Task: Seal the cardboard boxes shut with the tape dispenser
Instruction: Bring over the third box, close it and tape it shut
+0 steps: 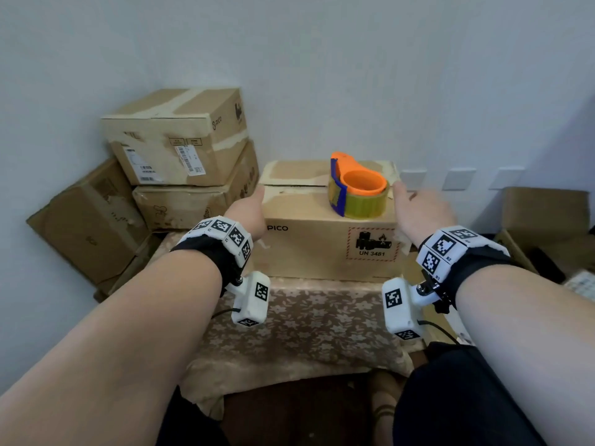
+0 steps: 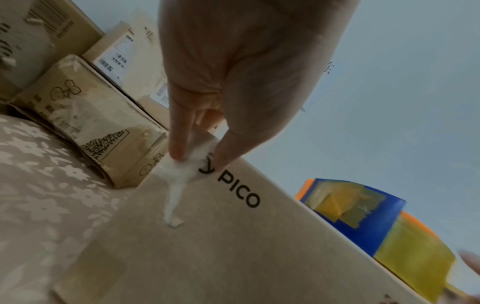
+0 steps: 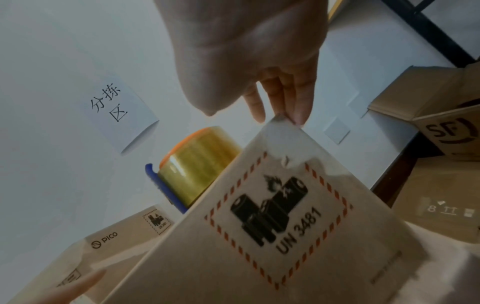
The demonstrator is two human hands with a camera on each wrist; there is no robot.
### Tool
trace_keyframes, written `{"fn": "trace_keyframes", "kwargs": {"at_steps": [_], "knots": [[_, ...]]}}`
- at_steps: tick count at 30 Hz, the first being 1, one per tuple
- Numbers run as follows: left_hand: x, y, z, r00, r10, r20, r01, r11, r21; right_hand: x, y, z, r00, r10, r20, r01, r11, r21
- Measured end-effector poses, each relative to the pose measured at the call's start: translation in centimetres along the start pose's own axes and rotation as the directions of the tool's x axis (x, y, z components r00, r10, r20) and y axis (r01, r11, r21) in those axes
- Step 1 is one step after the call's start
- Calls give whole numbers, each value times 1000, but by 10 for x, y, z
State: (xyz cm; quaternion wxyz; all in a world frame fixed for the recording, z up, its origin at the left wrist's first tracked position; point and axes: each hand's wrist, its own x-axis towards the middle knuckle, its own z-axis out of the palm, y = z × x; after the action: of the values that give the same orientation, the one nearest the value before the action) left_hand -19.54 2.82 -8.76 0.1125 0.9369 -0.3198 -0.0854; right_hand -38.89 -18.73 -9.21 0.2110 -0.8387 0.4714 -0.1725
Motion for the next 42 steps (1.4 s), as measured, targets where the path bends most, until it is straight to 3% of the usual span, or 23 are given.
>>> {"fn": "trace_keyframes", "kwargs": {"at_steps": [3, 5, 9, 11, 13, 16, 20, 24, 28, 32, 38, 42], "knots": [[4, -1, 0, 1000, 23, 17, -22, 997, -80, -2, 3, -10, 1000, -8, 17, 10, 995, -95], [3, 0, -2, 998, 36, 47, -32, 996, -78, -4, 3, -9, 995, -36, 95, 44, 996, -78], [7, 9, 2, 997, 64, 50, -58, 992, -112, -19, -11, 1, 906, -101, 411, 21, 981, 195], [9, 14, 8, 997, 41, 59, -33, 990, -135, -25, -16, 3, 866, -162, 472, 40, 966, 256], [10, 16, 14, 998, -5, 56, 13, 989, -147, -23, -17, 3, 873, -220, 436, 129, 965, 229], [13, 16, 18, 991, -108, 78, 120, 980, -161, -12, -11, -1, 927, -253, 279, 225, 966, 129], [11, 19, 15, 968, -227, 109, 248, 930, -271, 7, 5, -3, 987, -118, 111, 103, 987, 127], [19, 13, 12, 970, -232, 78, 242, 861, -447, 20, 11, 2, 991, -34, 131, 5, 976, 216], [26, 8, 12, 943, -291, 161, 319, 654, -686, 31, 7, 12, 989, 20, 148, -66, 945, 319], [30, 17, 14, 923, -320, 212, 355, 505, -787, 40, 4, 23, 974, 99, 204, -182, 875, 449], [44, 27, 6, 955, -271, 121, 246, 494, -834, 53, 13, 27, 976, 141, 163, -203, 860, 469], [51, 26, -3, 973, -191, 128, 201, 440, -875, 50, 12, 23, 975, 160, 157, -215, 866, 451]]}}
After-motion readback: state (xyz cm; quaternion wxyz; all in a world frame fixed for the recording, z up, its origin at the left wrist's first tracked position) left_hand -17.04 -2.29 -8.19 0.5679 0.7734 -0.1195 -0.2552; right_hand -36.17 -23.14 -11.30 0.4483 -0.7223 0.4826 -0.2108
